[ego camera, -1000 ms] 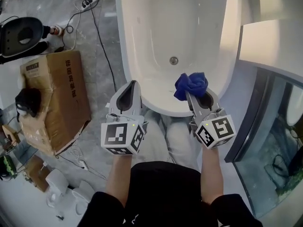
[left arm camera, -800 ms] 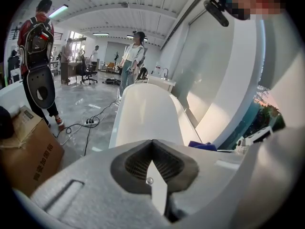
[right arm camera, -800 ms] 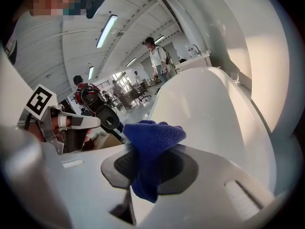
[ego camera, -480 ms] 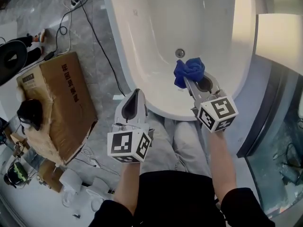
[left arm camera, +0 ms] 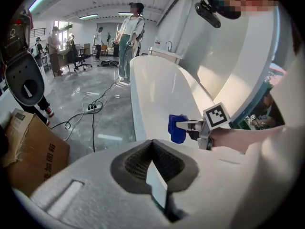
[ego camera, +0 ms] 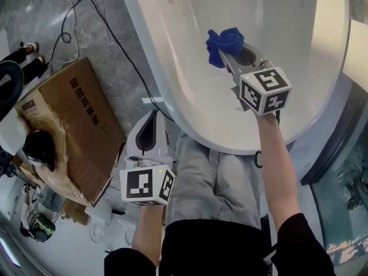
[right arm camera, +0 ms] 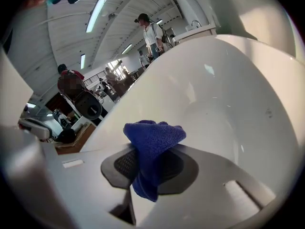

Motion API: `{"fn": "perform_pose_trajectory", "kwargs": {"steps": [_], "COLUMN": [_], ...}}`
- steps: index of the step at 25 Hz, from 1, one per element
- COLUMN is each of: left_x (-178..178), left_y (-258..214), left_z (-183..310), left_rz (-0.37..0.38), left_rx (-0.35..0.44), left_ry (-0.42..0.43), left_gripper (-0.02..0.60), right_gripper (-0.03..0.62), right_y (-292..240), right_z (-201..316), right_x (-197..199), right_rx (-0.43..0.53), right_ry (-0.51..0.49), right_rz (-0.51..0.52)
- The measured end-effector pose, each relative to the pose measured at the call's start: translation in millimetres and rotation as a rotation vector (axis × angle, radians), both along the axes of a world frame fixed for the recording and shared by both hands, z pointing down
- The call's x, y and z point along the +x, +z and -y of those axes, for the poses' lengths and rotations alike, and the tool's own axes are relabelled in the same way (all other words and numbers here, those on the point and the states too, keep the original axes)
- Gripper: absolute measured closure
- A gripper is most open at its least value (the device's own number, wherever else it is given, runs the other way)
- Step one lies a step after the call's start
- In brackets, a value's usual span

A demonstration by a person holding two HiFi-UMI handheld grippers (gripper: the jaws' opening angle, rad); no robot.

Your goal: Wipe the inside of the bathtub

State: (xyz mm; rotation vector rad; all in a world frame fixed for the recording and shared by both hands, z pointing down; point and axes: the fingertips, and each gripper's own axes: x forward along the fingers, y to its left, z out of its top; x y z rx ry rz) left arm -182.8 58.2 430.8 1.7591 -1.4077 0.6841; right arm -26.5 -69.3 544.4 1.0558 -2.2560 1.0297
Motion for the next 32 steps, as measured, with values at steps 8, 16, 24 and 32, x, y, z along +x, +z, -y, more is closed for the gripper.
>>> {"fn": "perform_pose_trajectory", "kwargs": {"steps": [8, 16, 24, 32], "left_x": [-25, -28, -46, -63], "left_y": [36, 62, 79, 102], "left_z": [7, 8, 6, 8], "left_rz": [0.006, 0.018, -0.064, -0.063], "left_rx": [-0.051, -0.029, -0.012, -0.029], "left_ry": [-0.014, -0.01, -0.12, -0.22], "left_gripper": [0.58, 0.58, 0.58, 0.58], "right_gripper": [0.516, 0.516, 0.516, 0.516], "right_y": [91, 182, 238, 291], "right_z": [53, 105, 148, 158], "right_x": [-28, -39, -47, -48], "right_rx": [-0.056, -0.117, -0.189, -0.215], "right_ry": [-0.025, -0.015, 0.016, -0.056], "right_rz": [-0.025, -0.051, -0.059, -0.141]}}
